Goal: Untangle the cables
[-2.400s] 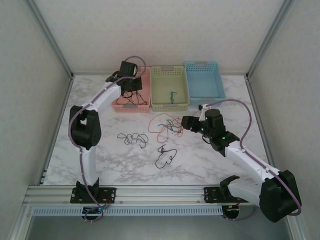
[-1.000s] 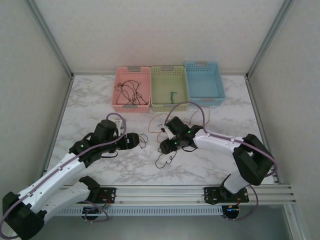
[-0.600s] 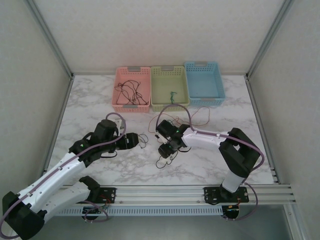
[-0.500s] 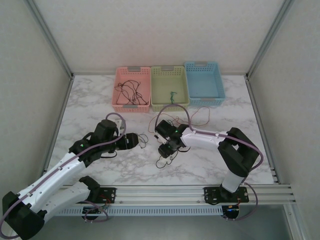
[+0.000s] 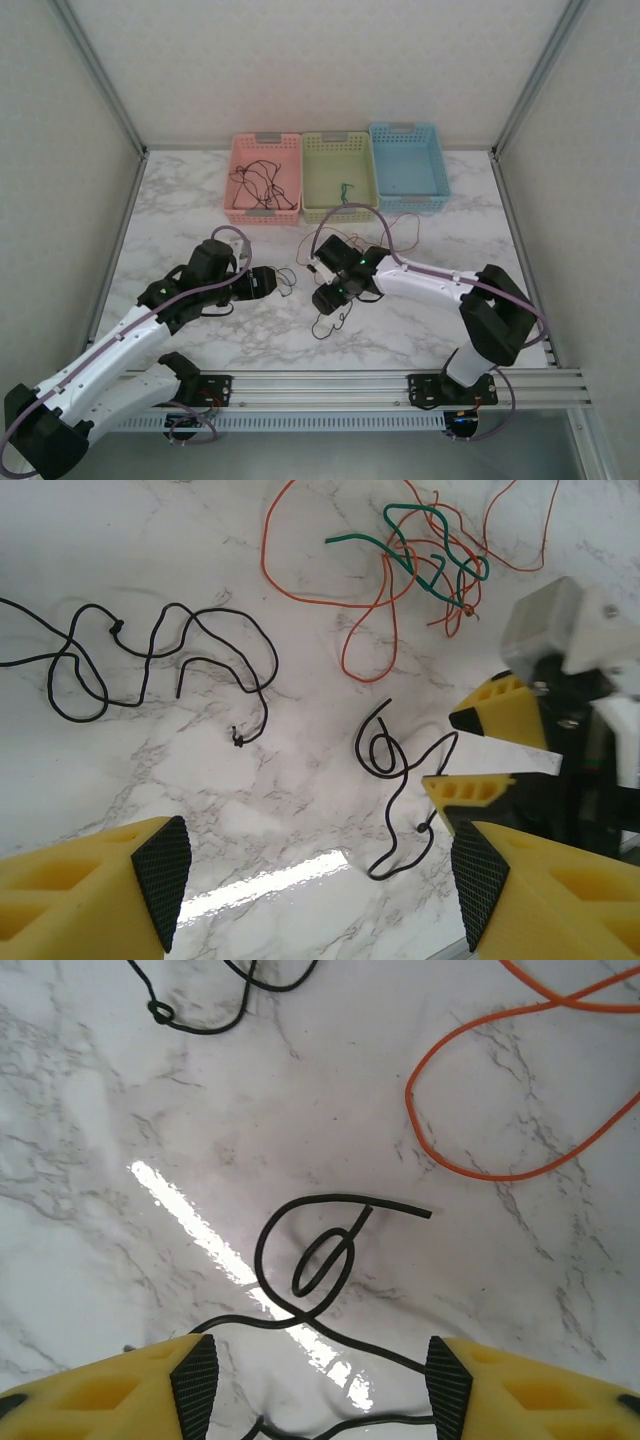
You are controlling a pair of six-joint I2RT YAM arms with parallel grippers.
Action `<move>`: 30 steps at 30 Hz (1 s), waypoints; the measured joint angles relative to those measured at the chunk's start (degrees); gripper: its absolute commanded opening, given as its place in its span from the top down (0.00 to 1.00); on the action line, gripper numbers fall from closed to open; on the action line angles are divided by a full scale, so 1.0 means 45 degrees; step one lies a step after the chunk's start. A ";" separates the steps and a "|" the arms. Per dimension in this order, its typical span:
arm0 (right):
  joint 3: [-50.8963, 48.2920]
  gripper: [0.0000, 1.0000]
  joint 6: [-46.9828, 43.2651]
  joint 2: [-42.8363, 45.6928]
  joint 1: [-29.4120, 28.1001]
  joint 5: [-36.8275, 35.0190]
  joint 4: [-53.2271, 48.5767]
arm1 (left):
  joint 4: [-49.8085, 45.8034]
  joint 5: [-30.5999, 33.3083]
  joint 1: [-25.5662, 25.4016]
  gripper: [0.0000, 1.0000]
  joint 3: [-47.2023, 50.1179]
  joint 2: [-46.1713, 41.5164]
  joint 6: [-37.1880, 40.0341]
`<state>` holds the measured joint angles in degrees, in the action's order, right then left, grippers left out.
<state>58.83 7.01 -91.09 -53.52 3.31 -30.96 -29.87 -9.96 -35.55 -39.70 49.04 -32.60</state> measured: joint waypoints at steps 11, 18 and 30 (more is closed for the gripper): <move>0.0287 0.44 -0.0262 -0.1943 0.0000 -0.0267 -0.0738 | -0.0005 -0.0005 0.0000 0.28 0.0000 0.0005 0.0126; 0.0690 0.59 -0.0544 -0.2458 0.0000 -0.0500 -0.0991 | 0.0000 -0.0005 0.0000 0.28 -0.0015 0.0126 0.0209; 0.0364 0.99 -0.0957 -0.1146 0.0000 -0.0141 -0.0471 | 0.0913 -0.1248 -0.0107 0.28 0.0024 0.0724 0.0185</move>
<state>60.47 2.70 -96.25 -53.52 2.68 -33.08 -25.76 -15.57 -36.03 -39.59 52.29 -31.77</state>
